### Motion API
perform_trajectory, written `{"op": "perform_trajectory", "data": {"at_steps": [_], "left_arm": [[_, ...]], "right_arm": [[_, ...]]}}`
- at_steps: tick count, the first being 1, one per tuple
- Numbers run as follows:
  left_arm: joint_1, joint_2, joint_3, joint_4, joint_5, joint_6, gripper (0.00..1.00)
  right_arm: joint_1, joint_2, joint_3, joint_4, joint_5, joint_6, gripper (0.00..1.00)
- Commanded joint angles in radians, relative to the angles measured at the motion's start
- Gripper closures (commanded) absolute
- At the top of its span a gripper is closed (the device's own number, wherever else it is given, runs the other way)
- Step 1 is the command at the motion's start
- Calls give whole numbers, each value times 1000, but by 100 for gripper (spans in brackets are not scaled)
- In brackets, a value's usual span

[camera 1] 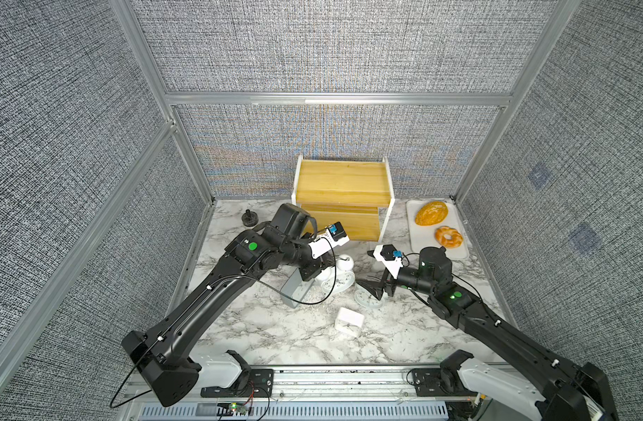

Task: Place the alarm clocks on the shelf by style
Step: Pick up the alarm from the center of the board.

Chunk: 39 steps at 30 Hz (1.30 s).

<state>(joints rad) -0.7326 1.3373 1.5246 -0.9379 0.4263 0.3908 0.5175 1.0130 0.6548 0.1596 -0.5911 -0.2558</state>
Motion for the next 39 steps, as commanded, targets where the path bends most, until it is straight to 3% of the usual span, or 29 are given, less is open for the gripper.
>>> {"op": "perform_trajectory", "data": {"at_steps": [1,9,23,26,34,39], "left_arm": [[-1,14,24,5,44,53,100],[0,51,90,-48,102,125,100],[-1,81,113,-74,166,184,100],[-1,80,114,-62,163,185,100],[-1,77,115,-55,155,188,100],[-1,82,118,-53,160,184,100]], "right_arm": [[3,23,30,-35,-74,-58,1],[12,96,112,-130,-169,-119,1],[22,138,138,-139,-204,-134,2],[26,143,138,-147,-214,-138,9],[26,124,139,-137,-176,-118,38],[26,113,135,-125,-174,-111,50]]}}
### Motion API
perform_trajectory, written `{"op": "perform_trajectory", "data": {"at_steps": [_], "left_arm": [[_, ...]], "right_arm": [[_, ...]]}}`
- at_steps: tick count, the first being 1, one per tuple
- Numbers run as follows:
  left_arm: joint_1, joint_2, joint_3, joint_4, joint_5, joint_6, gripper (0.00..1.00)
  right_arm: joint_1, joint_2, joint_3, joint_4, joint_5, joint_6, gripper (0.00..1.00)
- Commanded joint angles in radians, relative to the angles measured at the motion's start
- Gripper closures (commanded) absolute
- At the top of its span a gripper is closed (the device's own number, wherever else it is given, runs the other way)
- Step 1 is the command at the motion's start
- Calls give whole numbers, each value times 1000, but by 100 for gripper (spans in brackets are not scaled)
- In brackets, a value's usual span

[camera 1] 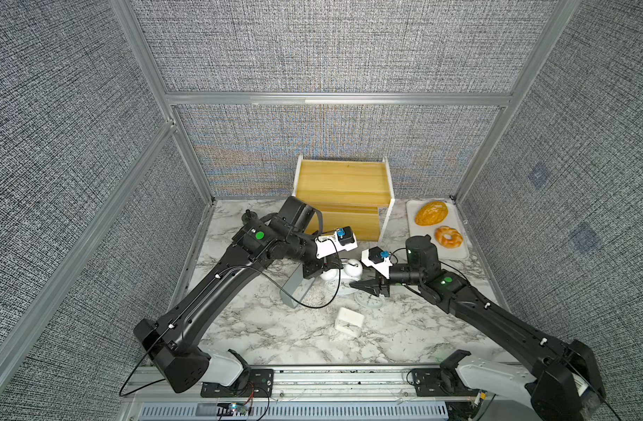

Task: Place the alarm clocks on the shelf by style
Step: Pick up the alarm from the center of the board.

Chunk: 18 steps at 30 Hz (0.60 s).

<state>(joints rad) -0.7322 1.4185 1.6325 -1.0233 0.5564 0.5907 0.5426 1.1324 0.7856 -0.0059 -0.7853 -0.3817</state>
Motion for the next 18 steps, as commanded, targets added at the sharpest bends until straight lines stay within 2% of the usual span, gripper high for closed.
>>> {"op": "perform_trajectory", "data": {"at_steps": [1,4,18], "left_arm": [[-1,2,10,35,31,-17,100],[-1,0,11,38,31,-20,100],[-1,-14,5,46,31,-19,100]], "right_arm": [[1,-9,2,44,20,16,52],[0,-12,-1,53,26,23,54],[0,-15,-5,71,26,48,51]]}}
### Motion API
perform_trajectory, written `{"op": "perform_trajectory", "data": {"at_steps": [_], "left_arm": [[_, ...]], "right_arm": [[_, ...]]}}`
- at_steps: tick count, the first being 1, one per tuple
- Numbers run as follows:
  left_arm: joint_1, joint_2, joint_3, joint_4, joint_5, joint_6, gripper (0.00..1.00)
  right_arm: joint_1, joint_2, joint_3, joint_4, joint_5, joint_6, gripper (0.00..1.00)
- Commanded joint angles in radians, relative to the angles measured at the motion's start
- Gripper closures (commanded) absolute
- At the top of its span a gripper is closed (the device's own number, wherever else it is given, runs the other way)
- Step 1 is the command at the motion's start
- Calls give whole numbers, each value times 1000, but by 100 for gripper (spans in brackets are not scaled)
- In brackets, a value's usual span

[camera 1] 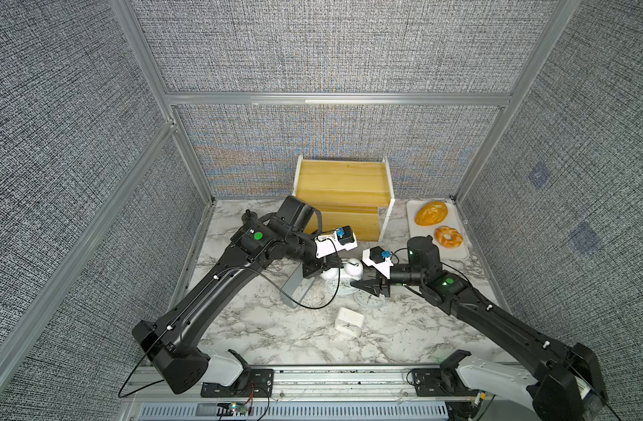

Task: Place the alarm clocks on the shelf by style
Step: Pick up the alarm from the center of the board.

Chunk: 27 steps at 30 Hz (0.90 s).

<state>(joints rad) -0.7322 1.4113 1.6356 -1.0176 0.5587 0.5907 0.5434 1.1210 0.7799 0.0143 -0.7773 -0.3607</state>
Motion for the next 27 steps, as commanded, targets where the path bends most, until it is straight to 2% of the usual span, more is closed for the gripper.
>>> {"op": "perform_trajectory", "data": {"at_steps": [1,12,14,15,18,20,23,27], "left_arm": [[-2,-6,0,39,28,-18,100],[-1,-12,-7,64,7,-33,99],[-1,-17,-14,78,2,-39,87],[-1,-22,-17,85,0,-44,76],[-1,-40,-40,124,-14,-61,54],[0,-58,-62,157,-30,-75,42],[-1,-92,-94,203,-56,-100,32],[16,-146,-125,266,-67,-147,28]], "right_arm": [[0,-3,1,52,18,27,50],[0,-7,-2,55,21,33,49],[0,-8,-2,57,23,35,49],[0,-9,-2,59,23,38,49],[-2,-8,-2,65,23,42,49],[-3,-9,-2,67,25,42,49],[-5,-16,-2,76,33,50,49],[-11,-27,3,88,41,67,49]]}}
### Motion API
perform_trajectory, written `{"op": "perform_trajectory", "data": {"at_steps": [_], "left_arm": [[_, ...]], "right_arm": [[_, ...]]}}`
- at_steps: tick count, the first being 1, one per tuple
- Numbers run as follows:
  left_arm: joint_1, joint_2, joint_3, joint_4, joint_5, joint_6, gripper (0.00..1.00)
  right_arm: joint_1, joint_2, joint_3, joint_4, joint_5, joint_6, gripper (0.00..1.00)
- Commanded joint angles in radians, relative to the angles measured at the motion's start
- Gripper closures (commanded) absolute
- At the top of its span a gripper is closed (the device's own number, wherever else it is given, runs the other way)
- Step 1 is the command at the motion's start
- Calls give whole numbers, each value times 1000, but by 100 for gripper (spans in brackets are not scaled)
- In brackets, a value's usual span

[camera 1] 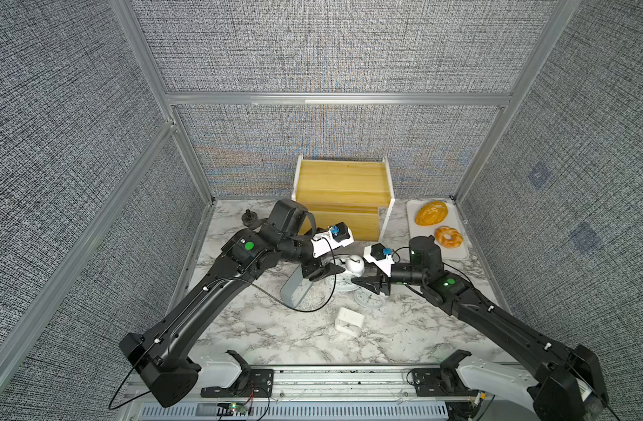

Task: Place the alarm clocks on the shelf by style
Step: Pick up the alarm from the center of the board.

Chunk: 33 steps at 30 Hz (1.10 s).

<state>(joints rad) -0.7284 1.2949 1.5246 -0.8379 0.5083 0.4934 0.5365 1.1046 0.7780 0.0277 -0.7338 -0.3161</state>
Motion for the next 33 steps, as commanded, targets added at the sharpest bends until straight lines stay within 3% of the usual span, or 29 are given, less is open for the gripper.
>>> {"op": "perform_trajectory", "data": {"at_steps": [1,13,21,33], "left_arm": [[19,-44,-24,102,-18,-58,27],[93,-160,-108,207,-91,-143,25],[112,-208,-142,216,-103,-159,23],[118,-221,-165,211,-110,-161,21]], "right_arm": [[-5,-14,11,75,-2,22,49],[-46,-9,223,-24,1,21,49],[-108,90,462,-105,-6,37,50],[-229,241,688,-78,8,102,49]]}}
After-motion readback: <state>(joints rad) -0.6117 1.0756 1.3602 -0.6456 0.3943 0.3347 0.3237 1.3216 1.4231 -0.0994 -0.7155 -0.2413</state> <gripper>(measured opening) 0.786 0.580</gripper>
